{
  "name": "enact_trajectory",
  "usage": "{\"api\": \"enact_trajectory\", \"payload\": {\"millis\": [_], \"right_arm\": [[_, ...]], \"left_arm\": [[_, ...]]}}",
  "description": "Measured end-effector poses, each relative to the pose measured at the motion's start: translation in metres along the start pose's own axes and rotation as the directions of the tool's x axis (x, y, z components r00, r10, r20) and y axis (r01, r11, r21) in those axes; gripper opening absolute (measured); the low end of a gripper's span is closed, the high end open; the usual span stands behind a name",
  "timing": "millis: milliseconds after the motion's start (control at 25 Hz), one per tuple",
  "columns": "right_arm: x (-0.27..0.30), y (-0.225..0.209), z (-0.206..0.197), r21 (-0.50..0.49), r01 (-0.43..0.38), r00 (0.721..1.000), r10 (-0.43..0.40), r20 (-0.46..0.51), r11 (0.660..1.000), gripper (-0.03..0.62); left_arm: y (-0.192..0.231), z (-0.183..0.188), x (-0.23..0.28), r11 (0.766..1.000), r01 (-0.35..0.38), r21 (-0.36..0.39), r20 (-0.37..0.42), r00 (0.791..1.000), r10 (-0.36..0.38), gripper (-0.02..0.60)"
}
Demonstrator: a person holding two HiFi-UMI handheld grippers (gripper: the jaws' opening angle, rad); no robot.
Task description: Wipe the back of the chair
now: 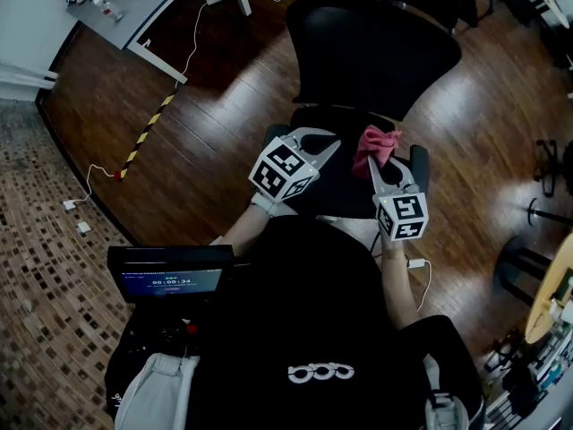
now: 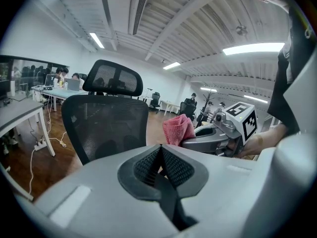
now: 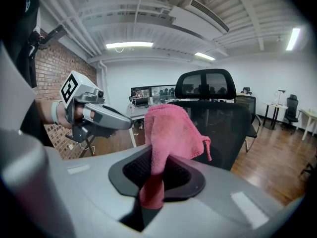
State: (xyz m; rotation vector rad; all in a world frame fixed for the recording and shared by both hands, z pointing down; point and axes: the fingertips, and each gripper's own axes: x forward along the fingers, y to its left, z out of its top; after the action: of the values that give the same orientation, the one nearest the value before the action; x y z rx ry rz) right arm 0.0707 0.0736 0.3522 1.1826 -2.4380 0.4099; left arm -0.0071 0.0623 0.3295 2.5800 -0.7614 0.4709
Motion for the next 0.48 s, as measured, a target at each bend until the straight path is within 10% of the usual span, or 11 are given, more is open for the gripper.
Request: {"api": "enact_trajectory", "payload": {"millis": [480], "right_arm": [[-0.0012,-0.0026,-0.0003,0.004,-0.001,1.0,0.001,0.002,1.0,0.044]], "left_arm": [[-0.0024,0.0021,0.0009,1.0,0.003,0.004,-0.013,1.0,-0.003,-0.006]]}}
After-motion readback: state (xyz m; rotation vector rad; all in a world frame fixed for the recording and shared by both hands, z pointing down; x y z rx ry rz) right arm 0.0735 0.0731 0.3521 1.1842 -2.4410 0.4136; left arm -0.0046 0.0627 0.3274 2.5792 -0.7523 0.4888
